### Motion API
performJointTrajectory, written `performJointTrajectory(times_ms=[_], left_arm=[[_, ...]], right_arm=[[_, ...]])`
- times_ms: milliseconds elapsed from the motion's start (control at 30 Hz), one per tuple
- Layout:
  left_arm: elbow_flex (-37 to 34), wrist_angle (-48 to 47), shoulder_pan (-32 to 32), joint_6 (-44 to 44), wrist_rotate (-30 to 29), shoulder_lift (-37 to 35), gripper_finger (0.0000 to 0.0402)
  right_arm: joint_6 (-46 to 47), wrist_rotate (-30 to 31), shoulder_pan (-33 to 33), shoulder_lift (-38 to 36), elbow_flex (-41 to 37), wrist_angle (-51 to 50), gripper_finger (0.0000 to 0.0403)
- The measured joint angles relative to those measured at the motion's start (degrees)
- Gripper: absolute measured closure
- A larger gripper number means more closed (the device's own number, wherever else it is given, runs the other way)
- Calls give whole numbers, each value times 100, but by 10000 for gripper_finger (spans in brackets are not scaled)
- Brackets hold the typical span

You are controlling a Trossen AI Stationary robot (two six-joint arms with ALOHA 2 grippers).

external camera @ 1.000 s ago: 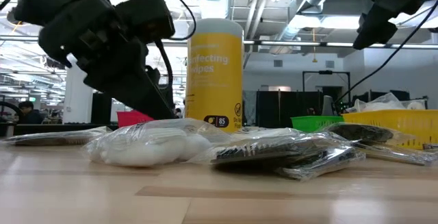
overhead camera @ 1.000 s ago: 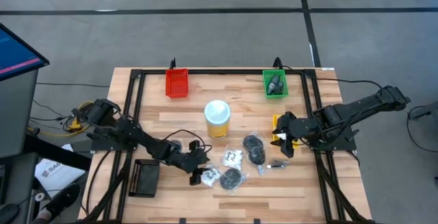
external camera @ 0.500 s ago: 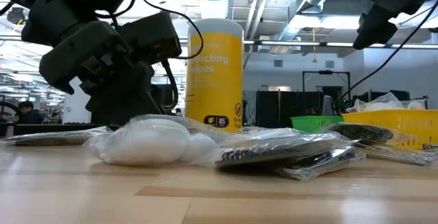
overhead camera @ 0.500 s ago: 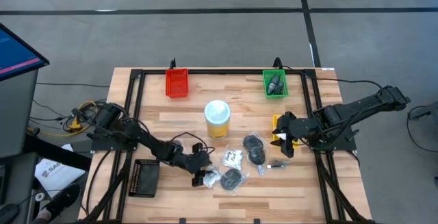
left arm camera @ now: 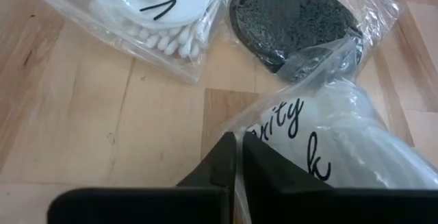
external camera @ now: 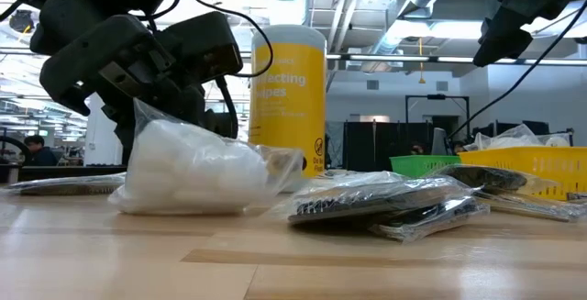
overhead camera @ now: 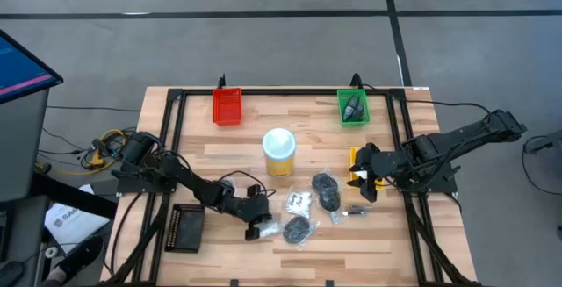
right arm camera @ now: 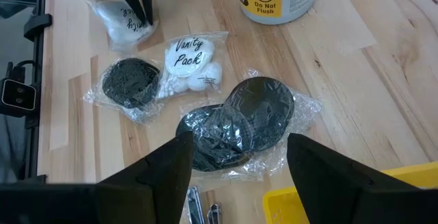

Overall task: Pick & Place Travel size toiletries
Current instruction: Put the white cotton pack into the yellow bin

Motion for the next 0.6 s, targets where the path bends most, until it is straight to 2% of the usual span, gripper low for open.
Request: performJointTrajectory(times_ms=[200,333,467,600], left_arm=[[-2,-30,-4,8,-74,-84,401],[-6,1,-8,20,-193,-463,401],[-4,23,-62,248,-461,-939,401],[-2,44,-153,576,-988,-1438,401]], right_arm=[[0,2,0,0,0,0,179],[0,2,0,0,0,0,179],[2,2,0,0,-2,18,179],[-32,2,0,40,-2,345,179]])
